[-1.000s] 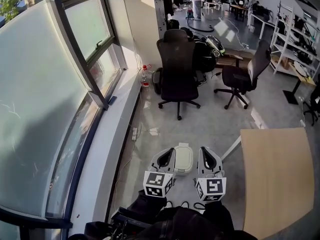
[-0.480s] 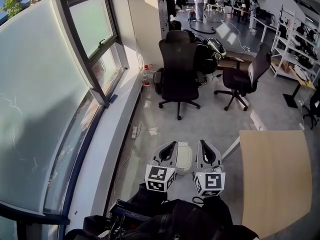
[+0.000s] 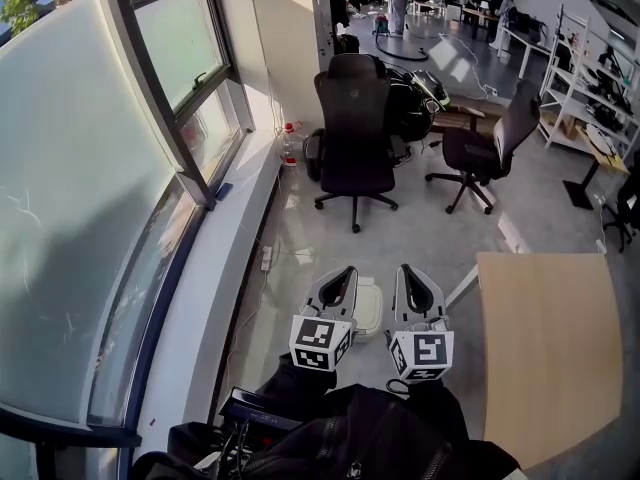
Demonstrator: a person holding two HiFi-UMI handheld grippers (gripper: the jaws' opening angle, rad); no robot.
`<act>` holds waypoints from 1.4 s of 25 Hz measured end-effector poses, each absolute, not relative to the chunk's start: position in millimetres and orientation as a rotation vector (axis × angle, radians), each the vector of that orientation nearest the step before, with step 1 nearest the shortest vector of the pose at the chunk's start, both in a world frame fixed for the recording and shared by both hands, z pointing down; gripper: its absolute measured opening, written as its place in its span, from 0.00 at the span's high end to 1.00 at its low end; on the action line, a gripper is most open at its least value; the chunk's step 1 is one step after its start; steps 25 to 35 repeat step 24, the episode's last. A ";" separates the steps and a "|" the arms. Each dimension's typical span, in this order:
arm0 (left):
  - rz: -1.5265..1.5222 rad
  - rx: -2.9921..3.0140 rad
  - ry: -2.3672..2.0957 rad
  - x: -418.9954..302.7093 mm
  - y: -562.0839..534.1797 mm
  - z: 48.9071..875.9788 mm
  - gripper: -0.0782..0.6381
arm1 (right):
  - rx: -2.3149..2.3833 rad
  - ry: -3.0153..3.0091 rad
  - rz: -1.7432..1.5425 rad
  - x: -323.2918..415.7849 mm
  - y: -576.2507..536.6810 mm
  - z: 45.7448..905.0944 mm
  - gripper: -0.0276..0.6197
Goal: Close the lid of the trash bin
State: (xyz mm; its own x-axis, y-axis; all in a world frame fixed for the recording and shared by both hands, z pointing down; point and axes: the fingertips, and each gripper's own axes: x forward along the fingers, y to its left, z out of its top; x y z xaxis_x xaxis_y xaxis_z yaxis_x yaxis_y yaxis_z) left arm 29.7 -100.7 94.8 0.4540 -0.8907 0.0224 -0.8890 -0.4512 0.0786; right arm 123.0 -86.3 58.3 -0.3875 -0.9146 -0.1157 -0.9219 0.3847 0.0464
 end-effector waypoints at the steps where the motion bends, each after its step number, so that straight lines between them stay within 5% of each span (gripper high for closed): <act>1: -0.036 2.612 -1.602 29.3 -101.5 93.8 0.89 | -1.699 2.554 0.162 123.0 -86.6 57.6 0.95; 35: -0.031 2.618 -1.585 34.3 -123.5 99.0 0.89 | -1.713 2.574 0.169 130.3 -105.8 67.9 0.95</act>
